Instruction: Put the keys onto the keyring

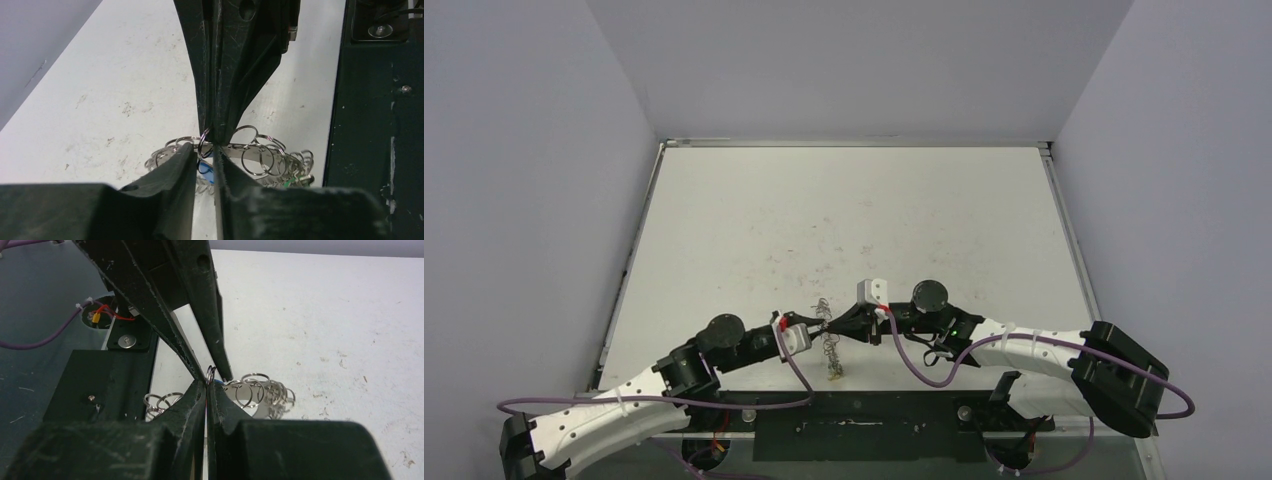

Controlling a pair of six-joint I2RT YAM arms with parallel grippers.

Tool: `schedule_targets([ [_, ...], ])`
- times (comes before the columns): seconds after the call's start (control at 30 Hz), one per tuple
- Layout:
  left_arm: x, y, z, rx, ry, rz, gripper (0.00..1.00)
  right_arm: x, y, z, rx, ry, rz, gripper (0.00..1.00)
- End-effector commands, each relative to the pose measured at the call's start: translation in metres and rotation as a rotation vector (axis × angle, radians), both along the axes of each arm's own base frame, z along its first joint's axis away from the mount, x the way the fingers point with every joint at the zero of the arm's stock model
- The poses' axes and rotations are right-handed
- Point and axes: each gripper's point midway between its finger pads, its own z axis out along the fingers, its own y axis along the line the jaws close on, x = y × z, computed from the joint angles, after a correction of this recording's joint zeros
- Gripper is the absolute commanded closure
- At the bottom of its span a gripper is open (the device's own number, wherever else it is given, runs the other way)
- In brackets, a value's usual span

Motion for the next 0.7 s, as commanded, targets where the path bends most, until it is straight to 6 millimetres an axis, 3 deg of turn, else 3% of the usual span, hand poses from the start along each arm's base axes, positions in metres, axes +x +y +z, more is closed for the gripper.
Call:
schedule_targets([
  [0.0,-0.004,-0.012,0.038,-0.097,-0.066,-0.058,0.91,-0.004,0.003,0.039,0.119,-0.086,0.036,1.0],
  [0.07,-0.005,-0.012,0.039,-0.107,-0.068,-0.059,1.0,-0.004,0.002,0.038,0.115,-0.087,0.033,1.0],
  [0.3,-0.004,0.0,0.039,-0.084,-0.053,-0.019,1.0,0.003,0.0,0.035,0.097,-0.087,-0.008,0.99],
  [0.37,-0.002,0.002,0.043,-0.076,-0.048,-0.001,1.0,0.005,0.0,0.034,0.09,-0.089,-0.022,0.91],
  [0.53,-0.001,0.007,0.033,0.038,0.017,0.018,1.0,0.011,-0.003,0.035,0.081,-0.103,-0.058,0.59],
  [0.67,-0.001,0.008,0.025,0.141,0.072,0.019,1.0,0.014,-0.006,0.038,0.072,-0.125,-0.079,0.5],
])
